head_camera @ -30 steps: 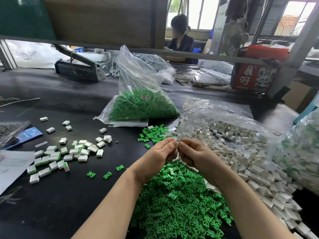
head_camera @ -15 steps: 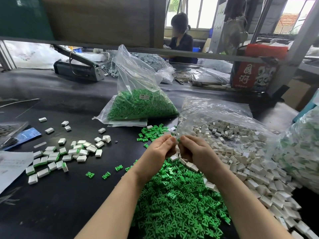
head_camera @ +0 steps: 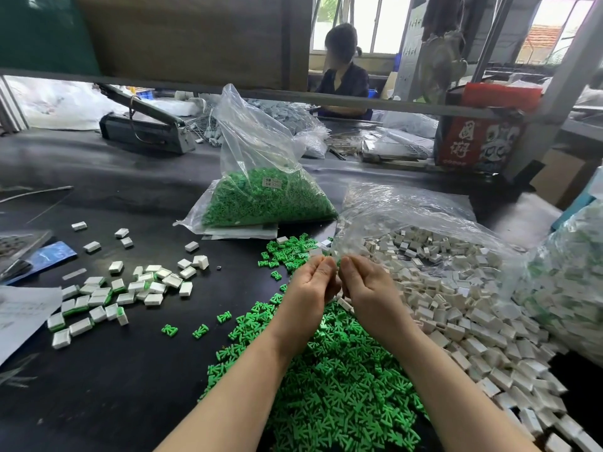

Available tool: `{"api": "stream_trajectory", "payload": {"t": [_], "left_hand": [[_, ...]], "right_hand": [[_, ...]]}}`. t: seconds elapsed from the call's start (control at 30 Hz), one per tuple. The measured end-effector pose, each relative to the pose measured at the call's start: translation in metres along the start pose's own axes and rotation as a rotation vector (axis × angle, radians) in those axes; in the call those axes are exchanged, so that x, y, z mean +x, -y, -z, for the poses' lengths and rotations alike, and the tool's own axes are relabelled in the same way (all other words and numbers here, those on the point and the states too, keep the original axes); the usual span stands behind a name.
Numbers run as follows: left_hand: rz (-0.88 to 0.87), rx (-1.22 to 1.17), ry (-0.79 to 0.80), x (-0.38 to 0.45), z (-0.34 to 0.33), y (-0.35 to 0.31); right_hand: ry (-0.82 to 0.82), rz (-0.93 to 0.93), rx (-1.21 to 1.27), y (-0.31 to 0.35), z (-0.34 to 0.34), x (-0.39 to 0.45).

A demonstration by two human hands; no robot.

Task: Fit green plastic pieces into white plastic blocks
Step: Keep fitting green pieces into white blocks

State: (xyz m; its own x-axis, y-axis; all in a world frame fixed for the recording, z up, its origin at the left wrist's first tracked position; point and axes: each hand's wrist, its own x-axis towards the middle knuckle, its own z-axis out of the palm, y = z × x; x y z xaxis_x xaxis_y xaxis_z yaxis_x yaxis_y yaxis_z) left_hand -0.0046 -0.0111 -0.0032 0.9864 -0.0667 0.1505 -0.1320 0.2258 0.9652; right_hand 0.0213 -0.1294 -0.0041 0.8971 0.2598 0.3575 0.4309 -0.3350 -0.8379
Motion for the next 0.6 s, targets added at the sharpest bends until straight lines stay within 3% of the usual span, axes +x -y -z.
{"api": "stream_trajectory", "payload": {"t": [0.17,0.37,0.6], "left_hand": [[-0.008,0.001,-0.027,0.001,-0.001,0.001],[-0.122,0.222,-0.02,0.005,0.011,0.0],[-0.144,0.064,-0.066,0.007,0.023,-0.006]], "right_hand": [[-0.015,0.003,0.033,0.0,-0.002,0.0],[-0.004,-0.011,0.225,0.004,0.006,0.005],[0.113,-0.123,0.424,0.008,0.009,0.004]]}}
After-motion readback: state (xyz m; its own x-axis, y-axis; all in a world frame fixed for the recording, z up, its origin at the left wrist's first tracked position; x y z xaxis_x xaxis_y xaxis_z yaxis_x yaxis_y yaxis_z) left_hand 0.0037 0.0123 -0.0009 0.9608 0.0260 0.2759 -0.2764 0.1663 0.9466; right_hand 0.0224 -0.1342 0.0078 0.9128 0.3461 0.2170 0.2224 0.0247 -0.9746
